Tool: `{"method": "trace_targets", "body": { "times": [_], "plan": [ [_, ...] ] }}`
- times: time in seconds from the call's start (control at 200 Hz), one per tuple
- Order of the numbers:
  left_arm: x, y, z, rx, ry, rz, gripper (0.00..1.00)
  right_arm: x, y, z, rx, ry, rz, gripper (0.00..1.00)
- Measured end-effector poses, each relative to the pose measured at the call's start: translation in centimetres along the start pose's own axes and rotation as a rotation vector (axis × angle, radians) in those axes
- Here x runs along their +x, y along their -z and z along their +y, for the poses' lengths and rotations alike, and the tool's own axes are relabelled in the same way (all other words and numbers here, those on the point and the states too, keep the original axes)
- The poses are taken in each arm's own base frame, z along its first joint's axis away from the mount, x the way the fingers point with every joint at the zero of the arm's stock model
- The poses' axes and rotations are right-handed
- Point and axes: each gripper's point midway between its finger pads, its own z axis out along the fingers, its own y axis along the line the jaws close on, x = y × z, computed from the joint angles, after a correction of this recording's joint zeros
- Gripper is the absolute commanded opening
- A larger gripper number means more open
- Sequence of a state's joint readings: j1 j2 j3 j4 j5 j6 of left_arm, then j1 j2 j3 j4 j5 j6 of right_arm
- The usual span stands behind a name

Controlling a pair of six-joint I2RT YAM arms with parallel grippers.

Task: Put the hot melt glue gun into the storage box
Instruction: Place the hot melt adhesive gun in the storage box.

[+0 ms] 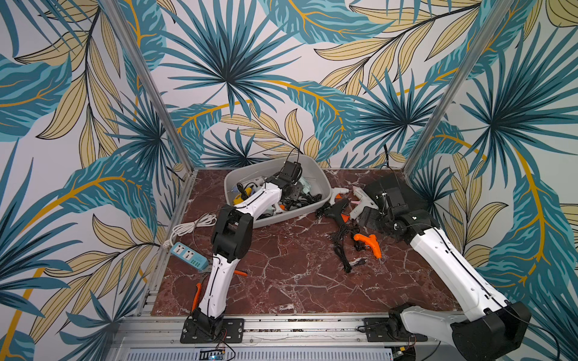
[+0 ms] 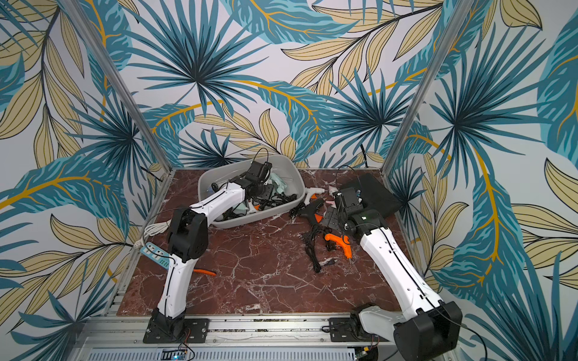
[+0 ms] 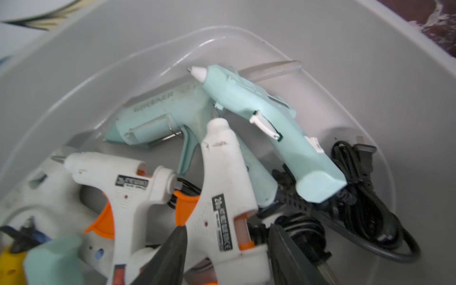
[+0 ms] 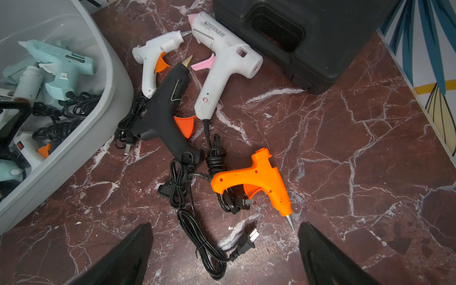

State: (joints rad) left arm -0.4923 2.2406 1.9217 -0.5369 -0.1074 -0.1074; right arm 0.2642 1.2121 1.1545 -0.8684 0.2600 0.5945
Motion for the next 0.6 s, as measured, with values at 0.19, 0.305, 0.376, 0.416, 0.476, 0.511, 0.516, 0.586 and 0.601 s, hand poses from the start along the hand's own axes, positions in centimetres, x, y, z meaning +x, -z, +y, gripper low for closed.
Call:
{"method": "trace_targets", "body": {
  "times": [0.19, 0.305, 0.376, 0.416, 0.476, 0.511, 0.516, 0.586, 0.601],
  "plan": [
    [0.7, 1.3, -1.7, 0.098, 0.056, 0.008, 0.59, 1.0, -1.4, -1.8, 0.034, -0.032, 0.052, 0.91],
    [0.8, 2.2, -2.0, 0.124, 0.081, 0.003, 0.6, 2.1, -2.9, -2.9, 0.062, -0.031, 0.111, 0.86],
    [0.9, 3.1, -2.0, 0.131, 0.094, -0.003, 0.61, 2.8, -3.7, -3.1, 0.069, -0.021, 0.147, 0.85],
    [0.9, 3.7, -1.9, 0.132, 0.102, -0.007, 0.62, 3.2, -4.1, -3.3, 0.074, -0.014, 0.165, 0.85],
    [0.7, 5.0, -1.8, 0.132, 0.117, -0.025, 0.65, 3.7, -4.6, -3.7, 0.083, -0.01, 0.189, 0.84],
    [0.6, 5.8, -1.6, 0.13, 0.125, -0.036, 0.67, 4.1, -4.8, -4.1, 0.089, -0.019, 0.203, 0.84],
    [0.5, 5.9, -1.6, 0.13, 0.129, -0.039, 0.67, 4.1, -4.9, -4.2, 0.09, -0.021, 0.206, 0.83],
    [0.1, 8.0, -1.2, 0.124, 0.149, -0.074, 0.74, 4.7, -5.4, -5.4, 0.112, -0.054, 0.23, 0.81],
    [0.0, 8.5, -1.1, 0.123, 0.147, -0.083, 0.77, 4.8, -5.5, -5.7, 0.118, -0.062, 0.234, 0.81]
  ]
}}
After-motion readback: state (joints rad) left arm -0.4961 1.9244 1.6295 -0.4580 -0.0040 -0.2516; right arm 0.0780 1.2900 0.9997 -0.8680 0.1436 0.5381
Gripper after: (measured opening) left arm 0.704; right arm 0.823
